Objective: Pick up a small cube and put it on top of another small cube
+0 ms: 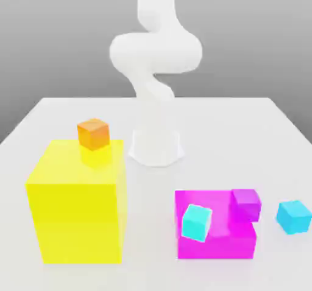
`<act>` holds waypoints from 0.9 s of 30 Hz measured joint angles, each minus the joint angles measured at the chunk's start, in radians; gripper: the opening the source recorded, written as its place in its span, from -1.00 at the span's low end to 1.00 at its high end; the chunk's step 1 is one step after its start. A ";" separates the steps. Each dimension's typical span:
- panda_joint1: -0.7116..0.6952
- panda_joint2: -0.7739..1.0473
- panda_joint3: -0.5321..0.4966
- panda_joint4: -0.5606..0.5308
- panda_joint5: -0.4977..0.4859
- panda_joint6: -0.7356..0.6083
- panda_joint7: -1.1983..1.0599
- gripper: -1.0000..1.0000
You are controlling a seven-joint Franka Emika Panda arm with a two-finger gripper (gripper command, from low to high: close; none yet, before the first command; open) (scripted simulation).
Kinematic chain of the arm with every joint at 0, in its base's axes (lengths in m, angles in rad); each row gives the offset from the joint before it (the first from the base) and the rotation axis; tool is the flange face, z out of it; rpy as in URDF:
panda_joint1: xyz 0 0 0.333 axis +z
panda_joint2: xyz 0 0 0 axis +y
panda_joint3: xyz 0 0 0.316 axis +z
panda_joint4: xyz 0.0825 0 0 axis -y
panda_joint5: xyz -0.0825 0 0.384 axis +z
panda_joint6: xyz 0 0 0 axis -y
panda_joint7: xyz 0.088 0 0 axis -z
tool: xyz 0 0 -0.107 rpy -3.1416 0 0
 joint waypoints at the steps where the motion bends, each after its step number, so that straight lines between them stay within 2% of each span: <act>1: 0.031 0.039 0.000 -0.010 0.005 0.018 -0.043 0.00; 9: 0.245 0.333 0.023 -0.084 0.043 0.148 -0.364 0.00; 16: 0.378 0.586 0.098 -0.148 0.051 0.262 -0.625 0.00; 23: 0.516 0.841 0.160 -0.212 -0.053 0.376 -0.805 0.00; 27: 0.558 0.988 0.143 -0.210 -0.138 0.470 -0.804 0.00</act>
